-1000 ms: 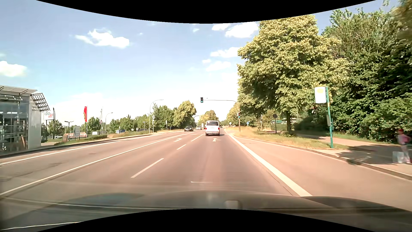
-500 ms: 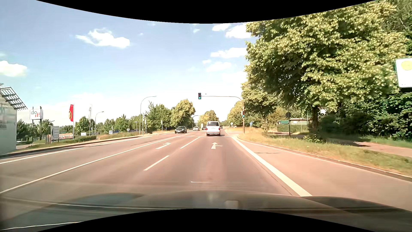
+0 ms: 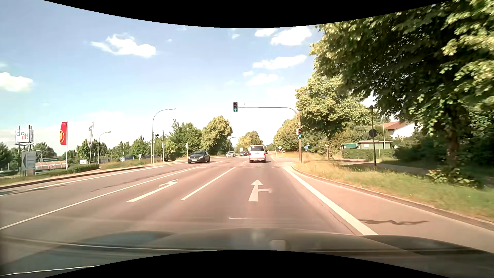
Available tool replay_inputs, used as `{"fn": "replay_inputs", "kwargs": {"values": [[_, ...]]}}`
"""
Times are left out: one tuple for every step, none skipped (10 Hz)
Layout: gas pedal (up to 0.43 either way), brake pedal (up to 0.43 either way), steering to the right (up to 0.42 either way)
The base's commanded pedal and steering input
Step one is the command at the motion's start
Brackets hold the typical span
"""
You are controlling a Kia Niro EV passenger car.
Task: Follow the waypoints while adhering to traffic rules and regulations
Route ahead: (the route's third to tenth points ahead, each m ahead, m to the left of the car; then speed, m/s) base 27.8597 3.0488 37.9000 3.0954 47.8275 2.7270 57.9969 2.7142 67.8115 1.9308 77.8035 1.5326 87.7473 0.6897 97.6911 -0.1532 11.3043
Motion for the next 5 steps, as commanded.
{"fn": "replay_inputs", "kwargs": {"values": [[0.197, 0.006, 0.001], [0.197, 0.006, 0.003], [0.197, 0.006, 0.003], [0.177, 0.006, 0.003], [0.169, 0.006, 0.003]]}}
